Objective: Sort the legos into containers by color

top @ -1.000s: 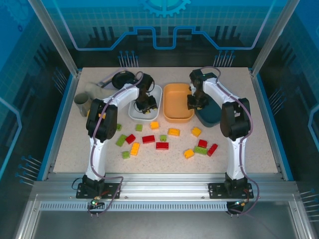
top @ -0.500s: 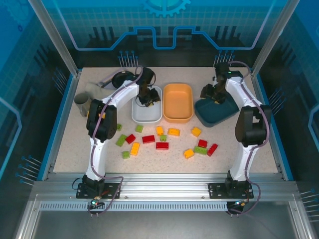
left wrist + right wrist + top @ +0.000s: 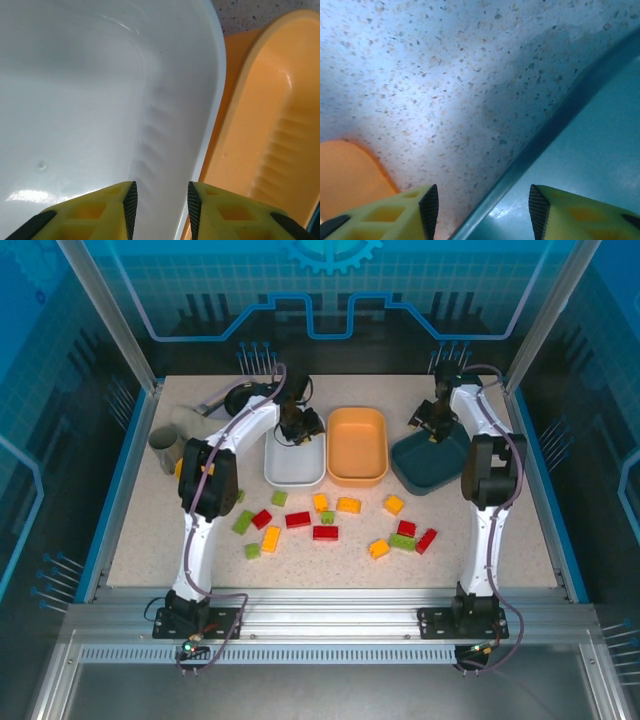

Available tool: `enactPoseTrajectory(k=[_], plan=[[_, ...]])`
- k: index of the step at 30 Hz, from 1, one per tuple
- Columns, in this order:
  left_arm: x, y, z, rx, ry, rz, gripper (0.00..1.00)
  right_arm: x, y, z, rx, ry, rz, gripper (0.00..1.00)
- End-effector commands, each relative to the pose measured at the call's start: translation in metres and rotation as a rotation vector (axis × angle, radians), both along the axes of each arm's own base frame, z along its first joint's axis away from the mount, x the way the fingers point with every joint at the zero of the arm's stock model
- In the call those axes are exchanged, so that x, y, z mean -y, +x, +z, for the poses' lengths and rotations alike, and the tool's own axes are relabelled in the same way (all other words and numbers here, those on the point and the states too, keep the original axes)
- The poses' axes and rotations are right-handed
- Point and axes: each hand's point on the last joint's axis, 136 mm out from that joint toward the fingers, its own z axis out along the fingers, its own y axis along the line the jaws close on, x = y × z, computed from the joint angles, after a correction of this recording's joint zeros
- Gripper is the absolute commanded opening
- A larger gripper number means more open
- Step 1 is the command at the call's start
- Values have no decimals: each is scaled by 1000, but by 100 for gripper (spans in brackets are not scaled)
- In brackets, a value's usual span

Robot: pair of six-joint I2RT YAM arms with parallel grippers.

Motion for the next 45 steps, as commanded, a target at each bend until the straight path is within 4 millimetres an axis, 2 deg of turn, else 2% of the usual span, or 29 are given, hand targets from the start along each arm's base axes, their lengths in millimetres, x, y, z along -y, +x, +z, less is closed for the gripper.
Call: enactPoseTrajectory(k=[1, 6, 8, 12, 18, 20, 22, 25, 27, 29, 31, 34, 36, 39, 42, 45], plan=[[-11, -10, 52, 72, -16, 23, 36, 3, -14, -5, -78, -58, 33, 42], [-20, -27, 69, 92, -10, 29, 36, 9, -20, 1, -64, -154, 168, 17], [-23, -35, 72, 95, -10, 33, 36, 1, -23, 4, -52, -162, 251, 15], [-30, -52, 69, 81, -2, 44, 36, -30, -34, 5, -36, -168, 429, 12], [-38, -80, 54, 41, -8, 59, 36, -73, -53, 10, -11, -129, 541, 12], [-39, -87, 51, 35, -12, 64, 36, -80, -57, 10, -11, -127, 553, 13], [-41, -93, 49, 27, -15, 67, 36, -86, -60, 9, -13, -109, 551, 14], [-41, -100, 48, 23, -21, 69, 37, -88, -61, 12, -7, -108, 546, 27], [-40, -104, 52, 30, -27, 64, 38, -84, -62, 22, 10, -130, 533, 39], [-39, -108, 56, 40, -31, 58, 39, -79, -64, 37, 35, -169, 518, 47], [-35, -114, 61, 53, -40, 43, 41, -70, -70, 60, 70, -227, 487, 55], [-25, -128, 69, 76, -72, 1, 47, -54, -99, 87, 87, -325, 408, 64], [-14, -141, 77, 112, -101, -52, 53, -45, -134, 92, 83, -318, 320, 66], [8, -165, 89, 176, -150, -166, 65, -30, -193, 80, 48, -252, 167, 67], [31, -192, 100, 246, -181, -295, 74, -27, -242, 57, 13, -145, 79, 68], [49, -219, 103, 277, -207, -386, 81, -25, -273, 34, -34, -82, 24, 72]])
